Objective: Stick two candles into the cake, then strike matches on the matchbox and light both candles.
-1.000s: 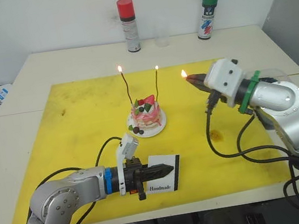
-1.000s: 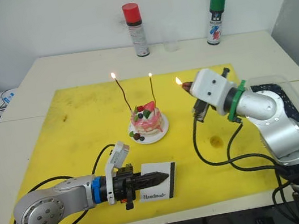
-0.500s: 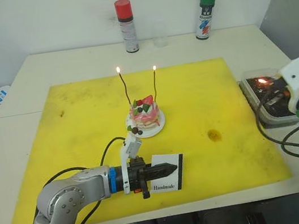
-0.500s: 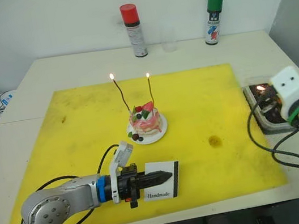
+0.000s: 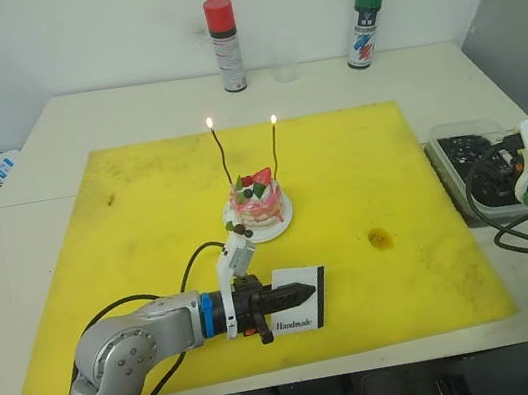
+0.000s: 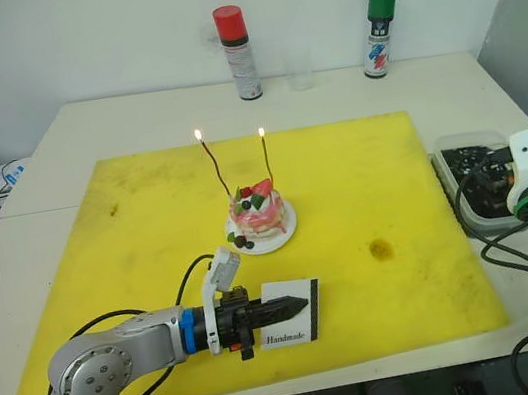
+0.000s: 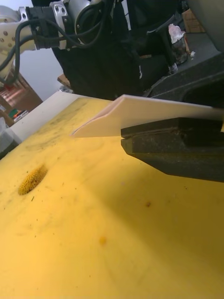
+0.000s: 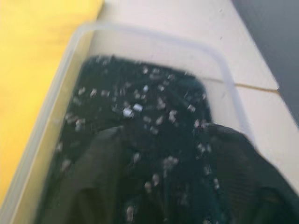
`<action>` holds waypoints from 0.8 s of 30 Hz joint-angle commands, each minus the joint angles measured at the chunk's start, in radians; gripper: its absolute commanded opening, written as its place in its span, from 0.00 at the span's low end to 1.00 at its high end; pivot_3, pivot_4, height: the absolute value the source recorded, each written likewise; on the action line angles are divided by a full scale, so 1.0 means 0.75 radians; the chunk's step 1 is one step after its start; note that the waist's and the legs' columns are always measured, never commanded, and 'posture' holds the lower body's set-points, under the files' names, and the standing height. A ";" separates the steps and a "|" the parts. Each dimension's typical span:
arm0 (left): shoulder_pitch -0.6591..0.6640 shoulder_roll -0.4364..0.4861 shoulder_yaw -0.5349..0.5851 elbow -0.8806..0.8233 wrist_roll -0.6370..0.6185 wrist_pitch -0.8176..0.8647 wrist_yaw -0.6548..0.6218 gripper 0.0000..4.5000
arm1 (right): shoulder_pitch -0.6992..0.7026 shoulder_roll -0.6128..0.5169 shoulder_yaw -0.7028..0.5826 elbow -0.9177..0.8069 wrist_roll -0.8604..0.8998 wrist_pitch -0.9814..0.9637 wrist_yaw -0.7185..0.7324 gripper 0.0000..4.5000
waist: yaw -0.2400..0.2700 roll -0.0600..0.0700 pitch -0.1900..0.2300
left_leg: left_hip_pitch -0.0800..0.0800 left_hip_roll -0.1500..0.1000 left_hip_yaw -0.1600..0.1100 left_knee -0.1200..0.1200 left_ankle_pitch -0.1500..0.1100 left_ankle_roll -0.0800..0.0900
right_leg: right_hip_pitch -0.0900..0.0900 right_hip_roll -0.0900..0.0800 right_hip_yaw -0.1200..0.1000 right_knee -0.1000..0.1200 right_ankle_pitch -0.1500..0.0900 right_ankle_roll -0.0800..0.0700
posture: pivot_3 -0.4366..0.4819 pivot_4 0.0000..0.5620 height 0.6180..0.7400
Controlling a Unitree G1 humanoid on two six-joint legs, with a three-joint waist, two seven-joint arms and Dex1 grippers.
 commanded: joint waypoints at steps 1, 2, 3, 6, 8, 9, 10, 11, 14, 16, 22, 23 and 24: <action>-0.018 -0.024 0.073 -0.002 -0.107 0.059 0.085 0.00 | 0.055 -0.092 -0.038 -0.242 0.081 -0.064 0.127 0.99 | 0.000 0.001 0.001 | 0.000 0.000 0.000 0.000 0.000 0.000 | 0.000 0.000 0.000 0.000 -0.001 0.002 | 0.48 0.27 1.00; -0.028 -0.039 0.093 0.015 -0.140 0.086 0.133 0.00 | 0.076 -0.125 -0.021 -0.285 0.080 -0.081 0.158 0.99 | 0.001 0.002 0.001 | 0.000 0.000 0.000 0.000 0.000 0.000 | 0.000 0.000 0.000 0.000 -0.002 0.003 | 0.48 0.27 1.00; -0.038 -0.057 0.113 0.038 -0.175 0.111 0.188 0.00 | 0.101 -0.159 -0.007 -0.320 0.083 -0.108 0.199 0.99 | 0.001 0.003 0.001 | 0.000 0.000 0.000 0.000 0.000 0.000 | 0.000 0.000 0.000 0.000 -0.002 0.004 | 0.48 0.27 1.00; -0.058 -0.092 0.157 0.110 -0.244 0.173 0.331 0.00 | 0.198 -0.234 0.025 -0.434 0.163 -0.212 0.388 0.99 | 0.001 0.002 0.001 | 0.000 0.000 -0.001 0.001 0.000 0.000 | 0.001 0.000 -0.001 0.000 -0.002 0.004 | 0.48 0.27 1.00; -0.071 -0.098 0.174 0.146 -0.273 0.203 0.390 0.00 | 0.245 -0.273 0.049 -0.495 0.217 -0.270 0.499 0.99 | 0.001 0.002 0.001 | 0.001 0.000 -0.002 0.001 0.000 0.000 | 0.002 0.000 -0.001 0.000 -0.002 0.005 | 0.48 0.27 1.00; -0.080 -0.100 0.182 0.167 -0.289 0.217 0.416 0.00 | 0.262 -0.295 0.062 -0.535 0.261 -0.276 0.564 0.99 | 0.000 0.002 0.001 | 0.001 0.000 -0.002 0.001 0.000 0.000 | 0.002 0.000 -0.001 0.000 -0.002 0.005 | 0.48 0.27 1.00; -0.087 -0.104 0.187 0.187 -0.313 0.234 0.446 0.00 | 0.280 -0.329 0.073 -0.588 0.334 -0.267 0.654 0.99 | 0.000 0.002 0.001 | 0.001 0.000 -0.001 0.001 0.000 0.000 | 0.002 0.000 -0.001 0.000 -0.002 0.005 | 0.48 0.27 1.00; -0.096 -0.105 0.191 0.206 -0.333 0.249 0.471 0.00 | 0.291 -0.363 0.087 -0.634 0.393 -0.255 0.728 0.99 | 0.000 0.002 0.001 | 0.001 0.000 -0.001 0.002 0.000 0.000 | 0.002 0.000 -0.001 0.000 -0.002 0.006 | 0.48 0.27 1.00; -0.119 -0.081 0.175 0.233 -0.335 0.291 0.493 0.00 | 0.286 -0.453 0.131 -0.714 0.526 -0.213 0.877 0.99 | 0.000 0.002 0.001 | 0.001 0.000 -0.002 0.002 0.000 0.000 | 0.002 0.000 -0.001 0.001 -0.002 0.006 | 0.48 0.27 1.00; -0.126 -0.052 0.151 0.229 -0.310 0.312 0.481 0.00 | 0.256 -0.481 0.157 -0.737 0.593 -0.188 0.909 0.99 | 0.000 0.001 0.001 | 0.001 0.001 -0.003 0.004 0.000 0.000 | 0.004 0.000 -0.002 0.001 -0.002 0.006 | 0.48 0.27 1.00; -0.143 0.004 0.096 0.176 -0.177 0.255 0.396 0.31 | 0.169 -0.488 0.249 -0.742 0.647 -0.154 0.896 1.00 | 0.002 0.001 0.001 | 0.001 0.000 -0.002 0.007 0.000 0.000 | 0.004 0.000 -0.001 0.000 -0.001 0.007 | 0.48 0.27 1.00; -0.143 0.014 0.095 0.162 -0.168 0.253 0.382 0.38 | 0.166 -0.487 0.256 -0.742 0.646 -0.153 0.890 1.00 | 0.003 0.001 0.001 | 0.001 0.000 -0.002 0.007 0.000 0.000 | 0.004 0.000 -0.001 0.000 -0.001 0.008 | 0.48 0.27 1.00; -0.143 0.029 0.097 0.145 -0.162 0.254 0.366 0.45 | 0.162 -0.484 0.264 -0.742 0.644 -0.155 0.885 1.00 | 0.003 0.000 0.001 | 0.000 0.000 -0.002 0.007 0.000 0.000 | 0.004 -0.001 -0.001 0.000 -0.001 0.008 | 0.48 0.27 1.00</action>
